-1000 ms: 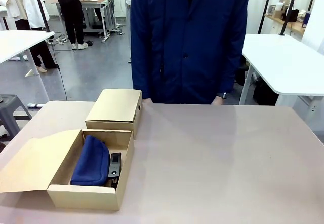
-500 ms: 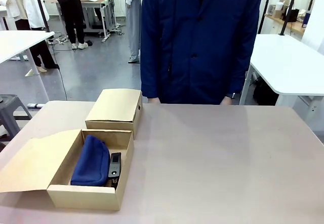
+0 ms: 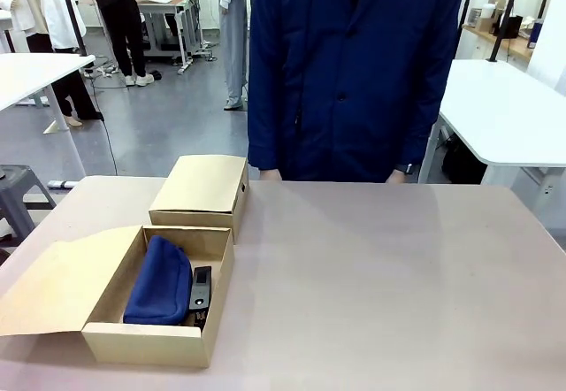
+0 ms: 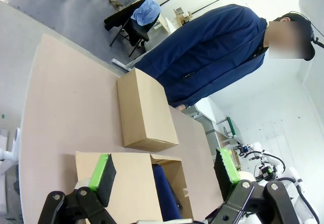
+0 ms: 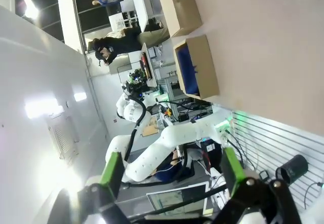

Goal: Place items inside the box.
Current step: Close the lid of the Mailer Box closest to the robot.

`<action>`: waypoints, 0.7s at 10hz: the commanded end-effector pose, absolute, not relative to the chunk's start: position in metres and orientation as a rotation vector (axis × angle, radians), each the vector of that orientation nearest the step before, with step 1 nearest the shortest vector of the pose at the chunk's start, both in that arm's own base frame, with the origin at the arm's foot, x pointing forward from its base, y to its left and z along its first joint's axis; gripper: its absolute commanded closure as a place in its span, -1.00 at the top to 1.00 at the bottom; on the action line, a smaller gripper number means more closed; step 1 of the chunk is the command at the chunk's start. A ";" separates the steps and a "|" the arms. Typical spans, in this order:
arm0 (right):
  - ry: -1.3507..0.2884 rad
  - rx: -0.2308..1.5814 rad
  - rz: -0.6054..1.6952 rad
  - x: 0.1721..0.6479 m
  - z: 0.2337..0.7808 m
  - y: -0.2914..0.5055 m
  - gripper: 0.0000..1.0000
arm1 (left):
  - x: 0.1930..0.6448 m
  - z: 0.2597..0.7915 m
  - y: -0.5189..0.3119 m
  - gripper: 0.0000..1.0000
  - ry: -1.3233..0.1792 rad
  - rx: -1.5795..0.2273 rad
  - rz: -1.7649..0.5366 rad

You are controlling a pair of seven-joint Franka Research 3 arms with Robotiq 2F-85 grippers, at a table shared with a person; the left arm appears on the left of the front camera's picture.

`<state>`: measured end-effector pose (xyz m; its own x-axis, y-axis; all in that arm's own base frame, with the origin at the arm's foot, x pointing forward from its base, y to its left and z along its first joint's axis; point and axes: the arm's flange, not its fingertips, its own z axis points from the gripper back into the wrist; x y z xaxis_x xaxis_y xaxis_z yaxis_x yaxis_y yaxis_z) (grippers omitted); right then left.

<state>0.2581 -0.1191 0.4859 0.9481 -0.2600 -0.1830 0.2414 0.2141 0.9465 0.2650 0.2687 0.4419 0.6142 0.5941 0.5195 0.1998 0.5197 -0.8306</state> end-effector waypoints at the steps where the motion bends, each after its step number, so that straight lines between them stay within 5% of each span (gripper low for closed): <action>1: -0.024 1.338 -0.344 0.258 0.489 -0.116 1.00 | 0.265 0.442 0.268 1.00 -0.939 -1.038 0.267; 5: -0.024 1.338 -0.344 0.258 0.489 -0.116 1.00 | 0.265 0.442 0.269 1.00 -0.913 -1.028 0.280; 7: -0.024 1.338 -0.344 0.258 0.489 -0.116 1.00 | 0.290 0.468 0.192 1.00 -1.076 -1.080 -0.230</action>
<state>0.2575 -0.1185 0.4869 0.9481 -0.2586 -0.1852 0.2419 0.2078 0.9478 0.2795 0.2273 0.4647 0.6075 0.4309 0.6673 0.4235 0.5350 -0.7311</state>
